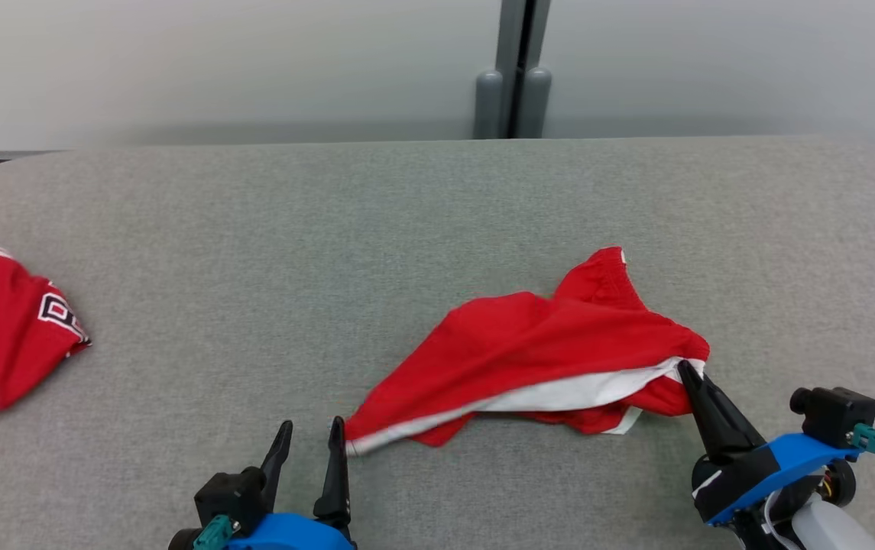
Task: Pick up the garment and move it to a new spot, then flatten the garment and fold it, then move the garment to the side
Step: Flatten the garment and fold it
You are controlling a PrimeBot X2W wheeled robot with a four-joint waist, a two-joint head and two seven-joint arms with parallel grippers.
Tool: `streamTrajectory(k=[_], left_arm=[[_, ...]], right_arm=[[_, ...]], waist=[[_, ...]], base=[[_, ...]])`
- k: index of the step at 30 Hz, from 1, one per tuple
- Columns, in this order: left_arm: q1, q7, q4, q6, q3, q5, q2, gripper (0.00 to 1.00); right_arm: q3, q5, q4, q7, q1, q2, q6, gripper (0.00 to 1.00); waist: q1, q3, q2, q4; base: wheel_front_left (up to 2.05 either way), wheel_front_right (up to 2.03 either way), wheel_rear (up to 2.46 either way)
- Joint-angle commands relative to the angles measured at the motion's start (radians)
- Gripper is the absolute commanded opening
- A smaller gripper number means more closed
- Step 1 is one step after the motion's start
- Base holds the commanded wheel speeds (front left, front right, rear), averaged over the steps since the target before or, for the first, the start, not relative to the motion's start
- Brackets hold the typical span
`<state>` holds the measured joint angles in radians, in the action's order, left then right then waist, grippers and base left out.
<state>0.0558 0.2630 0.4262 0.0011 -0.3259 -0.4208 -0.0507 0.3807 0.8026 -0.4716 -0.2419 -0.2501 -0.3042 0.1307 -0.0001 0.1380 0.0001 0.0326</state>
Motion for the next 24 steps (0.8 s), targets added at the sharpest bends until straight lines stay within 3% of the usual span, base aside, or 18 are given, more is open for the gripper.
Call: streamTrajectory(k=[1,7,8,9,13,19,24], left_arm=[[0.012,0.003,0.004,0.002,0.011,0.007,0.0,1.0],[0.035,0.003,0.007,0.024,0.028,0.026,0.0,1.0],[0.036,0.003,0.008,0.027,0.032,0.031,0.0,1.0],[0.035,0.003,0.008,0.03,0.036,0.033,0.0,1.0],[0.027,0.003,0.0,0.042,0.051,0.048,0.0,1.0],[0.006,0.003,-0.051,0.058,0.08,0.094,0.0,1.0],[-0.029,0.003,-0.094,0.058,0.079,0.141,0.0,1.0]], right_arm=[[0.003,0.008,0.005,-0.002,0.011,-0.013,0.0,0.0],[0.002,-0.066,-0.084,-0.016,-0.014,0.005,0.0,0.0],[-0.005,-0.09,-0.103,-0.019,-0.022,0.011,0.0,0.24],[-0.013,-0.122,-0.118,-0.022,-0.031,0.018,0.0,1.0],[-0.101,-0.272,-0.088,-0.024,-0.048,0.057,0.0,1.0],[-0.267,-0.549,0.104,-0.024,0.012,0.134,0.0,1.0],[-0.306,-0.669,0.198,-0.024,0.085,0.184,0.0,1.0]], waist=[[0.0001,-0.01,-0.0001,-0.028],[0.0001,-0.002,-0.0001,-0.048],[0.0001,-0.003,-0.0001,-0.045],[0.0001,-0.004,-0.0001,-0.041],[0.0001,-0.009,-0.0001,-0.027],[0.0001,-0.029,-0.0001,-0.01],[0.0001,-0.069,-0.0001,-0.002]], base=[[0.0,0.0,0.0],[0.0,0.0,0.0],[0.0,0.0,0.0],[0.0,0.0,0.0],[0.0,0.0,0.0],[0.0,0.0,0.0],[0.0,0.0,0.0]])
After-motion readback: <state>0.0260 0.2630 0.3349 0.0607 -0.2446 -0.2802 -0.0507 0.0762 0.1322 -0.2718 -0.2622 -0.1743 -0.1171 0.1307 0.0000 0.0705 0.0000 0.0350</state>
